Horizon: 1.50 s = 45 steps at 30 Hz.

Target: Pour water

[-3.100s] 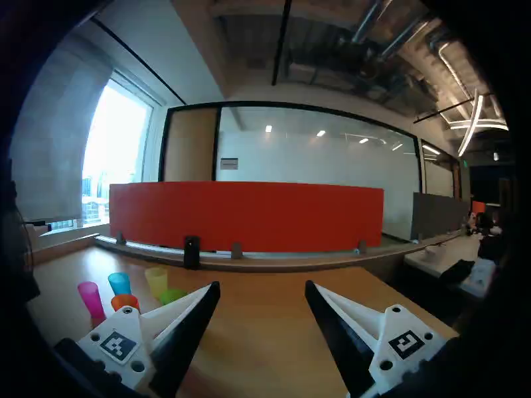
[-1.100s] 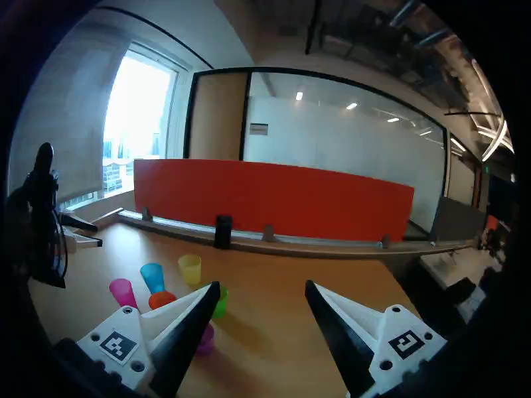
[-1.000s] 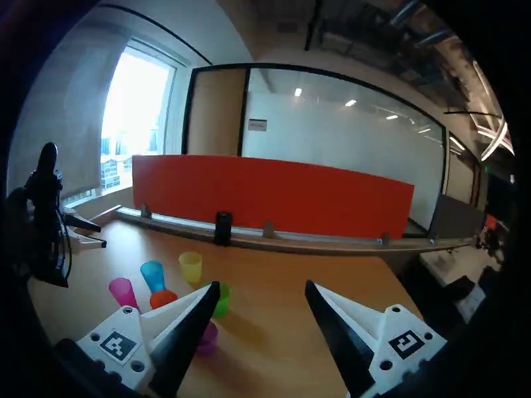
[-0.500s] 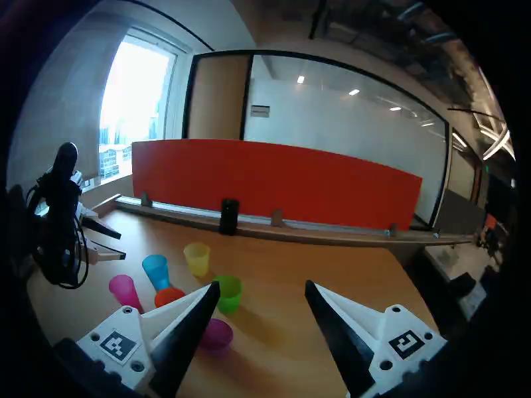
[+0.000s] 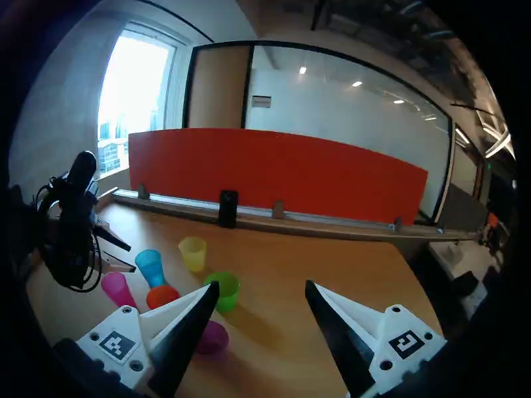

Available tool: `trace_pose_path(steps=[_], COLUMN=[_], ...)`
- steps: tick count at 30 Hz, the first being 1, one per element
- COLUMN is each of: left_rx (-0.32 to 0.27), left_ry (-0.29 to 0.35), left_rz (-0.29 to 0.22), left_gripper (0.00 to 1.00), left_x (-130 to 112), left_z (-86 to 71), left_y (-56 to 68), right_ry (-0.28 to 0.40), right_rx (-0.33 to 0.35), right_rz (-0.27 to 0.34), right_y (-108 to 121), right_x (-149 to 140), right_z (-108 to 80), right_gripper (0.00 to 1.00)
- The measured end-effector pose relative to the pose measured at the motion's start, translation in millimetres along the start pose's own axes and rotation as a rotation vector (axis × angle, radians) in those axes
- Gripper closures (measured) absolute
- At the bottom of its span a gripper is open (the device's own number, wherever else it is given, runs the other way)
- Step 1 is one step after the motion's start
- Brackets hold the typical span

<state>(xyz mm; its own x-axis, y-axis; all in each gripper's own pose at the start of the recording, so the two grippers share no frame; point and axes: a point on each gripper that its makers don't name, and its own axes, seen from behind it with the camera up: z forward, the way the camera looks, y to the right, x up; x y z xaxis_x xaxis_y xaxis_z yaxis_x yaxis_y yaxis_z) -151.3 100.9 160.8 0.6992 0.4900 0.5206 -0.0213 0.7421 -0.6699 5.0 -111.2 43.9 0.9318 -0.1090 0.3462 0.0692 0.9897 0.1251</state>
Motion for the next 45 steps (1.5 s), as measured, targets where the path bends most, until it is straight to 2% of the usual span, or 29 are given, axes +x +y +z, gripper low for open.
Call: trace_pose_path(steps=[6,12,23,33,39,45], left_rx=[-0.020,-0.043,-0.050,-0.048,-0.040,-0.044], left_ry=[-0.036,-0.058,-0.103,-0.122,-0.112,-0.108], left_rz=[0.021,0.026,0.047,0.053,0.045,0.056], left_gripper=[0.06,0.06,0.06,0.06,0.06,0.07], left_x=[-4.1,-4.2,-8.0,-12.5,-11.1,-11.5], left_z=[17.3,28.7,46.2,55.7,60.0,61.3], left_y=[-0.4,4.0,7.2,8.7,5.3,8.4], right_ry=[-0.009,-0.016,-0.021,-0.024,-0.027,-0.027], right_rx=[-0.004,-0.008,-0.010,-0.019,-0.025,-0.026], right_rz=[0.003,0.005,0.007,0.012,0.012,0.014], right_y=[5.4,10.2,14.2,18.6,20.6,21.7], right_x=[-4.1,-7.3,-9.0,-10.1,-12.0,-12.0], right_z=[5.2,7.8,10.4,10.6,11.4,12.0], right_gripper=[0.00,0.00,0.00,0.00,0.00,0.00])
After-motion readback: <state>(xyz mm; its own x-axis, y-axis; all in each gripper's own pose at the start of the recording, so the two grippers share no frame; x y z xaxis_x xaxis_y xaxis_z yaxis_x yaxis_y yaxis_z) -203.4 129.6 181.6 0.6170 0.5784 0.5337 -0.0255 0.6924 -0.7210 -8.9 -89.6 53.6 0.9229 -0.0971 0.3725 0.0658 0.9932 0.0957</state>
